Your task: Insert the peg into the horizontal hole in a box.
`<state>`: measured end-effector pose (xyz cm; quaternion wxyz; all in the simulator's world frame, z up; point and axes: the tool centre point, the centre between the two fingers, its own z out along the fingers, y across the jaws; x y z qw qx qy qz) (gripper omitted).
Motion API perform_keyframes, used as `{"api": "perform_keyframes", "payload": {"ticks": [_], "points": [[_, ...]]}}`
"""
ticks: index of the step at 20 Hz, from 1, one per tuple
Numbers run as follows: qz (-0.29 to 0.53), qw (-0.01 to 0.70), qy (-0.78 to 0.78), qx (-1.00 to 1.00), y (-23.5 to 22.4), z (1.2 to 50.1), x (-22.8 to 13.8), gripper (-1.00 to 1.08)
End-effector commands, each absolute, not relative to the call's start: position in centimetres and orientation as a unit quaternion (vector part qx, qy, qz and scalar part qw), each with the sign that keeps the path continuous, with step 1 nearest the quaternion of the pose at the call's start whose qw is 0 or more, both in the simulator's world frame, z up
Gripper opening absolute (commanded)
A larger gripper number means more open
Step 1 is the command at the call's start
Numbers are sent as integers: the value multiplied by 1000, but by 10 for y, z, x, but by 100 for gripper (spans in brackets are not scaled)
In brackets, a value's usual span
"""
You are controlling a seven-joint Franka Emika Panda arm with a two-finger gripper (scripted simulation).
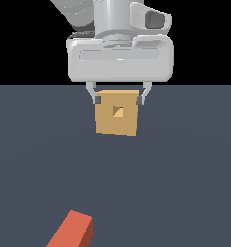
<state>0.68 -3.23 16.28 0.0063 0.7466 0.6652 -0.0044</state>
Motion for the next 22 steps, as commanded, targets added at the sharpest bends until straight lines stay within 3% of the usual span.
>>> {"api": "perform_keyframes", "payload": {"ticks": [1, 10, 22], "points": [[-4, 6, 665, 747, -32, 163, 7, 100], [-4, 6, 655, 756, -76, 149, -5, 100], [-2, 3, 618, 786, -229, 95, -56, 100]]}}
